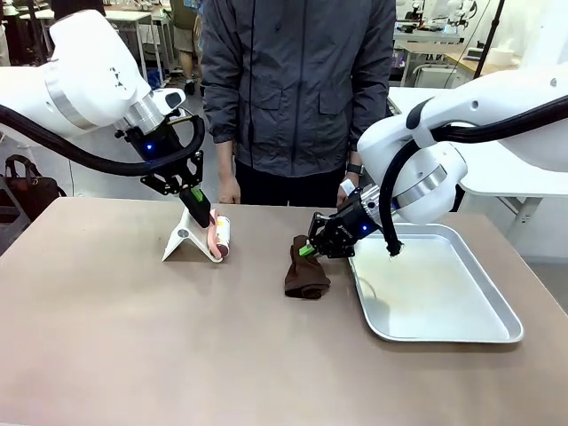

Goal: Clean the surface of the table.
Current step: Return the Lint Roller and towel to their original positions.

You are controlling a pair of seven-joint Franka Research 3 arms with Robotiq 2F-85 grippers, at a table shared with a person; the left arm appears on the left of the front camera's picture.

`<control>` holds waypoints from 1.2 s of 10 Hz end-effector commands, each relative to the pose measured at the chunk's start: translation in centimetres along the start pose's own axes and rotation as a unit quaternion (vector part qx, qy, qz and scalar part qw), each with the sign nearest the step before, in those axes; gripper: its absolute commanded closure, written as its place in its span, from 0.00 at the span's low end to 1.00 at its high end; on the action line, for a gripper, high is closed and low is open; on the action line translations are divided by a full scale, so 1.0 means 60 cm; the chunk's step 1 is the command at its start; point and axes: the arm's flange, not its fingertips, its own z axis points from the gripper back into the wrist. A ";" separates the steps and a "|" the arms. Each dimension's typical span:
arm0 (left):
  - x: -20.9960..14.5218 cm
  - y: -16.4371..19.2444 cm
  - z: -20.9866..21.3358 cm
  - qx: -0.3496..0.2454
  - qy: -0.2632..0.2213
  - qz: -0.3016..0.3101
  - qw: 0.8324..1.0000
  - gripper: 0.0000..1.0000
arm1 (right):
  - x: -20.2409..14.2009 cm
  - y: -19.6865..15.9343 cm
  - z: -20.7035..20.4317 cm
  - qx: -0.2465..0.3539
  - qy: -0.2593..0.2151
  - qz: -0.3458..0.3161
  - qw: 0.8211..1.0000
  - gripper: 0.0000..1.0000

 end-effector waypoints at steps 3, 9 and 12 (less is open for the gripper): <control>0.016 0.008 -0.003 0.028 0.005 0.021 0.999 0.78 | 0.005 0.009 -0.003 0.002 0.009 -0.010 1.000 0.90; 0.017 0.020 0.003 0.036 0.002 0.035 0.999 0.00 | 0.009 0.005 -0.007 0.003 0.022 -0.019 1.000 0.16; 0.012 0.029 0.019 0.031 -0.012 0.047 0.998 0.00 | 0.011 0.003 -0.007 0.010 0.028 -0.021 0.999 0.00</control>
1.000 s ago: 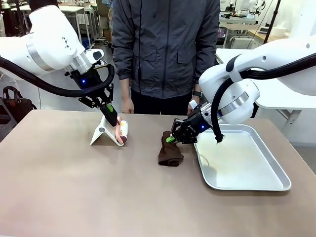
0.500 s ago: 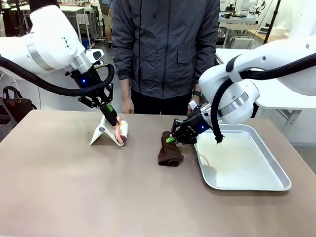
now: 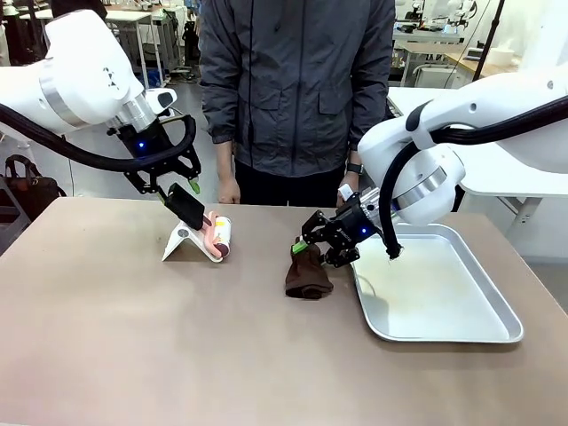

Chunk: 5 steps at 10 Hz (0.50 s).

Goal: Clean the surface of the table.
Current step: Return the Lint Roller and towel to their original positions.

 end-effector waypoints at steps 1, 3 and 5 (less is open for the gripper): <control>-0.009 0.003 0.013 0.007 -0.010 0.015 1.000 0.00 | 0.013 0.010 0.001 0.004 0.011 -0.011 1.000 0.00; -0.018 0.006 0.020 -0.004 -0.011 0.006 1.000 0.00 | 0.011 0.013 0.001 0.002 0.013 -0.006 1.000 0.00; -0.040 0.013 0.041 -0.024 -0.022 -0.006 0.999 0.00 | 0.007 0.017 0.006 0.003 0.013 -0.001 1.000 0.00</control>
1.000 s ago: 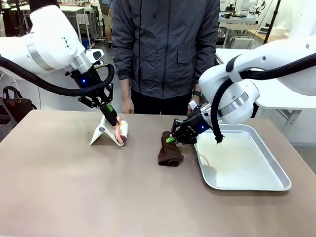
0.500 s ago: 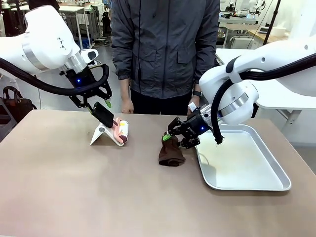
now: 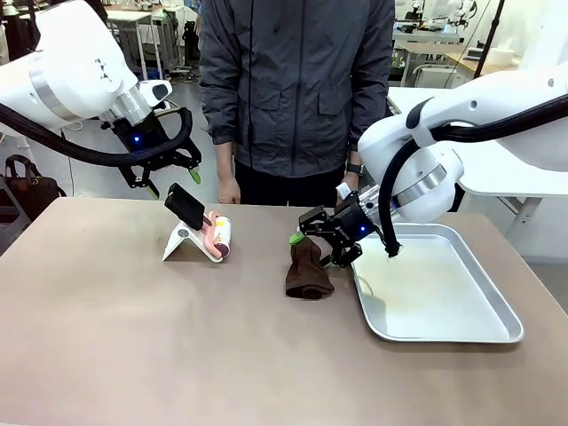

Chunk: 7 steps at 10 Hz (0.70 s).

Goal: Clean the surface of the table.
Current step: Return the Lint Roller and towel to their original positions.

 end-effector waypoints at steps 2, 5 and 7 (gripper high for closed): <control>-0.069 0.031 0.052 -0.066 -0.025 -0.028 0.997 0.00 | -0.002 0.016 0.027 -0.011 -0.007 0.003 1.000 0.00; -0.174 0.107 0.125 -0.185 -0.033 -0.081 0.979 0.00 | -0.038 0.011 0.112 0.001 -0.037 0.001 0.999 0.00; -0.239 0.176 0.142 -0.265 -0.054 -0.097 0.958 0.00 | -0.102 -0.009 0.164 0.074 -0.014 0.014 0.997 0.00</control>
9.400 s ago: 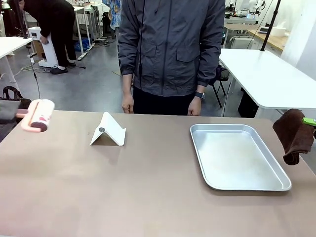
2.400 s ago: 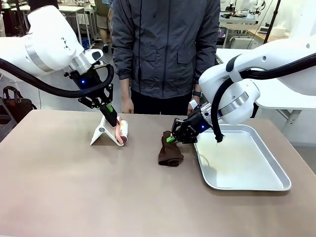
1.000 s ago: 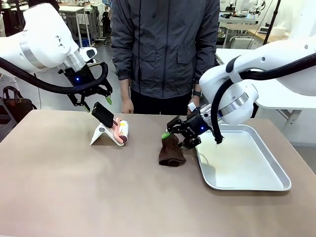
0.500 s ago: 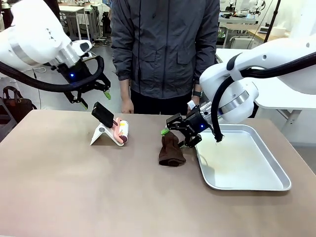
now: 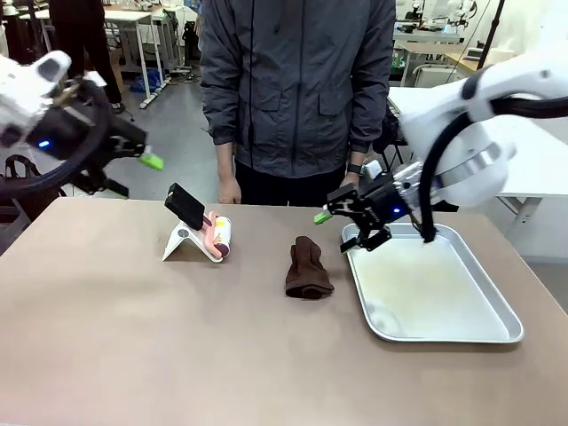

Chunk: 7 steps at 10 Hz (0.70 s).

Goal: Clean the surface of the table.
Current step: Return the Lint Roller and towel to their original positions.

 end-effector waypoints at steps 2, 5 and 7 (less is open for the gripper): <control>-0.086 0.116 0.033 -0.149 -0.017 -0.038 0.988 0.00 | -0.115 -0.054 0.087 0.129 0.018 -0.004 0.991 0.00; -0.083 0.218 -0.001 -0.261 -0.002 -0.061 0.963 0.00 | -0.165 -0.148 0.175 0.238 0.006 -0.025 0.971 0.00; -0.049 0.281 -0.009 -0.290 -0.012 -0.082 0.953 0.00 | -0.162 -0.212 0.212 0.286 -0.044 -0.048 0.956 0.00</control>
